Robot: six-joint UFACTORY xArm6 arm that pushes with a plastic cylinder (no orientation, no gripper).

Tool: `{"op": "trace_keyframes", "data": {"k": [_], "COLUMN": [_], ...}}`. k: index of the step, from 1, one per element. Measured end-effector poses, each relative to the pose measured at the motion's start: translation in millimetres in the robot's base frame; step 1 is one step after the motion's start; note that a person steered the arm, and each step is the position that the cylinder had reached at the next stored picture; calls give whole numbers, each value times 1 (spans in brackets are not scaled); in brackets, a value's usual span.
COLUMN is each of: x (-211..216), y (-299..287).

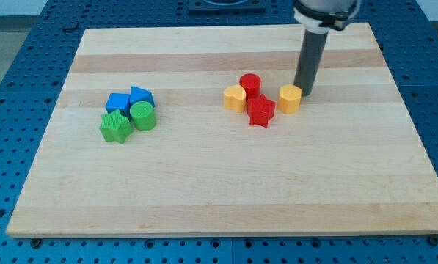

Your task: Slide the yellow hexagon between the red circle and the red star

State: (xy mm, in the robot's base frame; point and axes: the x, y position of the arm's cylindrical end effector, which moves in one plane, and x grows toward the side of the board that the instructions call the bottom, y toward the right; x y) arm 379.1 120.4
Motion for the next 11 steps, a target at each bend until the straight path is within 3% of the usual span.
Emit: {"op": "trace_keyframes", "data": {"k": [1,3,4,8,9,10,11], "x": [1,18,34,27,43,72,134], "y": [-3,66,51,-44,-33,26,26]}}
